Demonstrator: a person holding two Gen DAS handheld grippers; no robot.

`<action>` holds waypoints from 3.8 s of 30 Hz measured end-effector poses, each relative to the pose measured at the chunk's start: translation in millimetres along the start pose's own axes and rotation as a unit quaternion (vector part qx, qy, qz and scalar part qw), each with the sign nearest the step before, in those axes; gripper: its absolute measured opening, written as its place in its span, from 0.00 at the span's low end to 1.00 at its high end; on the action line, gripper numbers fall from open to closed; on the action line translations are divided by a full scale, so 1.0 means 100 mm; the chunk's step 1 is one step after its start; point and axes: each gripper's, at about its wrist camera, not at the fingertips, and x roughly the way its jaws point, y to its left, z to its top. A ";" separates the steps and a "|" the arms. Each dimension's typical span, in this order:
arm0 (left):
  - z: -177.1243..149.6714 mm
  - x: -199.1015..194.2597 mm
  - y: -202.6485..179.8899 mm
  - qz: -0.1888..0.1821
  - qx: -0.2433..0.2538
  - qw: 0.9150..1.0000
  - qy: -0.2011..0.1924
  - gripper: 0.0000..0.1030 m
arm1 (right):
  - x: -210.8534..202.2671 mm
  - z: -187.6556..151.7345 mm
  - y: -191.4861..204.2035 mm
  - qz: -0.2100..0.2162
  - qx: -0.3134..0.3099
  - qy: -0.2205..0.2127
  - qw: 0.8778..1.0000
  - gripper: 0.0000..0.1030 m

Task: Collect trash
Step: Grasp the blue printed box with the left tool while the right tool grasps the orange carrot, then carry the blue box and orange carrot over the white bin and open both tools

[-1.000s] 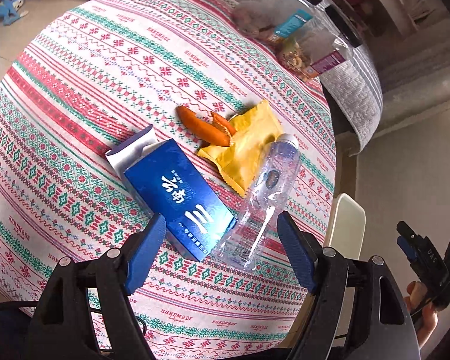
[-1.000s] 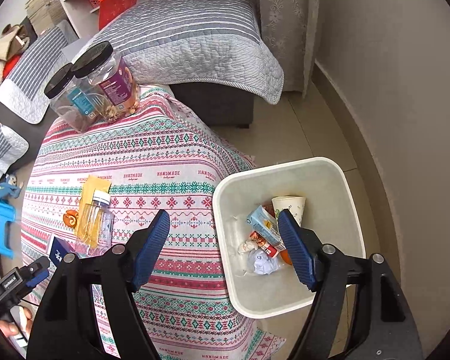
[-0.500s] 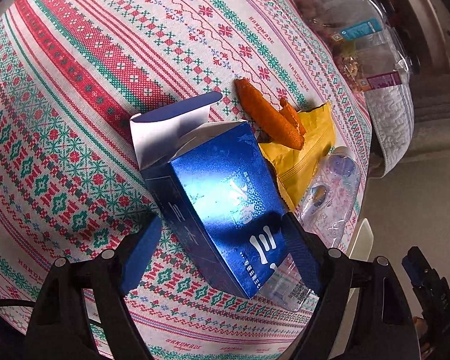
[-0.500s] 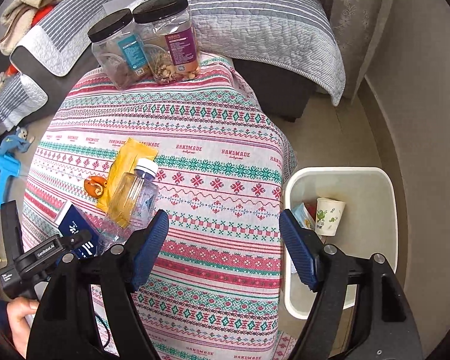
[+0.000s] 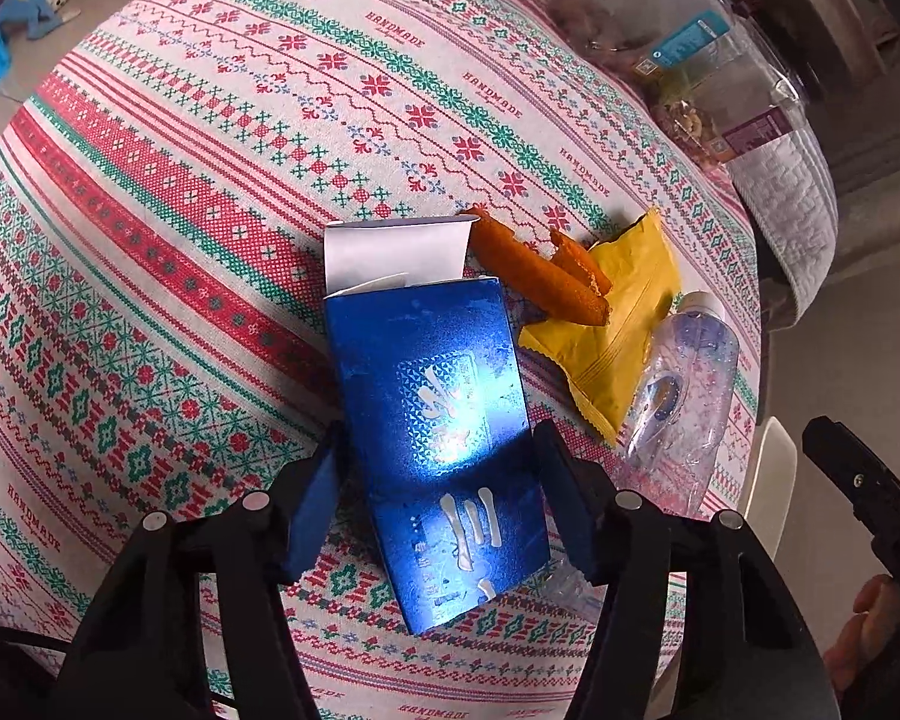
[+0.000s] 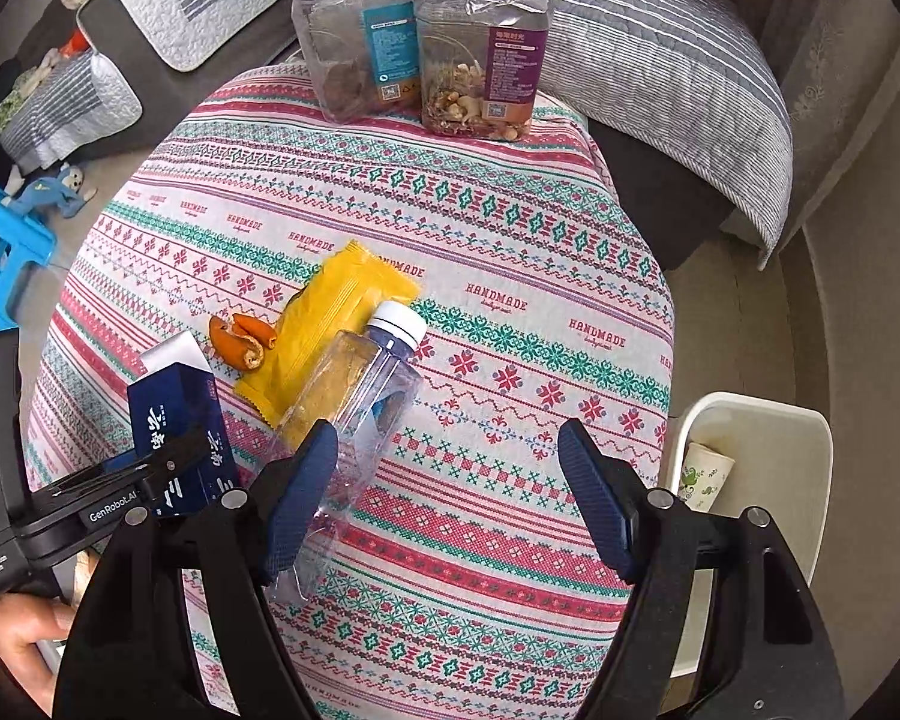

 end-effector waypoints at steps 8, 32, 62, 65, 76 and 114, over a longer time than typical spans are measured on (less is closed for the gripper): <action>0.01 -0.23 0.37 0.004 -0.008 1.000 -0.008 0.57 | 0.18 0.16 0.62 0.028 -0.084 -0.016 0.996 0.55; -0.07 -0.69 0.78 -0.007 -0.011 1.000 -0.022 0.57 | 0.55 0.26 1.38 0.076 -0.110 0.026 0.991 0.12; -0.48 -0.70 -0.81 -0.032 0.112 0.993 -0.014 0.57 | -0.58 -0.50 -0.05 0.068 0.004 -0.019 0.998 0.12; -0.59 -0.71 -0.99 -0.034 0.131 0.991 -0.013 0.57 | -0.68 -0.56 -0.25 0.063 0.020 -0.033 0.997 0.12; -0.95 -0.56 -1.99 -0.092 0.186 0.978 0.016 0.57 | -0.89 -0.75 -1.33 0.023 0.132 -0.061 0.989 0.13; -0.28 -0.17 -1.64 0.010 0.182 0.983 0.015 0.72 | -0.75 -0.68 -1.63 0.028 0.191 -0.050 0.980 0.76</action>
